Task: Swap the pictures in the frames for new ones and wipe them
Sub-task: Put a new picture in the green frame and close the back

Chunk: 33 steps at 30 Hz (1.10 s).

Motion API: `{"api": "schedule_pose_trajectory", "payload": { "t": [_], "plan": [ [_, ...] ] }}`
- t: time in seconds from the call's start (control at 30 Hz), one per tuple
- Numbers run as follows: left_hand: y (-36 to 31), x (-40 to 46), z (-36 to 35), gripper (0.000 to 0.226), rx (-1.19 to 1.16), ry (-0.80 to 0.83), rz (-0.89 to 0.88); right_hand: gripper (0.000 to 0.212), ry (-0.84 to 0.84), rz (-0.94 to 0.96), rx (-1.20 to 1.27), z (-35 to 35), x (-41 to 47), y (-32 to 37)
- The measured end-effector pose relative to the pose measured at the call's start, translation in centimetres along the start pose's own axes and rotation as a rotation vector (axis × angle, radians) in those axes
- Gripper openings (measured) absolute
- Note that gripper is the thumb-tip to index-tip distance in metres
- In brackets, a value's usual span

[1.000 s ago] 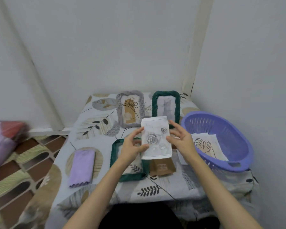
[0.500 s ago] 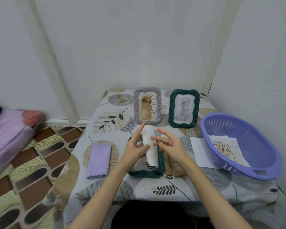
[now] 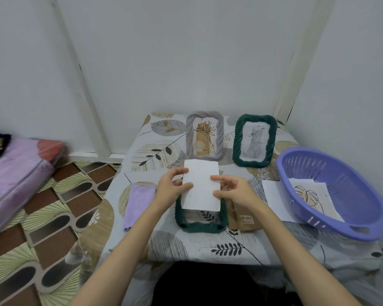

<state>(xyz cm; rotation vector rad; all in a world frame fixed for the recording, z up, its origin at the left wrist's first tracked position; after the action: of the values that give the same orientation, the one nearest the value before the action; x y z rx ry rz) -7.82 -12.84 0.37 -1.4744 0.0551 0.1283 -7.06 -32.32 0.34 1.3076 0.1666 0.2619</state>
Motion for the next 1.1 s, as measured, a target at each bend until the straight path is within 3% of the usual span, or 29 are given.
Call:
{"api": "schedule_pose_trajectory", "payload": {
  "t": [0.2, 0.43, 0.83, 1.1],
  "plan": [
    [2.6, 1.0, 1.0, 0.060, 0.469, 0.070, 0.013, 0.047, 0.082, -0.020, -0.275, -1.0, -0.1, -1.1],
    [4.2, 1.4, 0.9, 0.070, 0.627, 0.152, 0.025, 0.053, 0.163, 0.018, -0.518, -1.7, 0.3, -2.5],
    [5.0, 1.5, 0.8, 0.076, 0.701, 0.184, 0.008, 0.057, 0.203, -0.007, -0.501, -1.4, 0.5, -3.1],
    [4.5, 1.6, 0.6, 0.075, 0.865, 0.235, -0.031, 0.060, 0.226, 0.026, -0.653, -1.4, 0.2, -3.0]
  ]
}}
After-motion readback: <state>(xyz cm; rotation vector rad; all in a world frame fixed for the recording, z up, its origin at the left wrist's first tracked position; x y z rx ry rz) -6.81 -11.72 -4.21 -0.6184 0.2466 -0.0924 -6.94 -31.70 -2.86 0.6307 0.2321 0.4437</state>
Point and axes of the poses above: each hand's wrist, its own x-axis towards the middle knuckle, its own z-axis out of the back of the hand, y = z × x, the point moved 4 cm from there along x, towards the middle knuckle, and after that the axes turned 8 degrees about z, right-handed, at the moved point
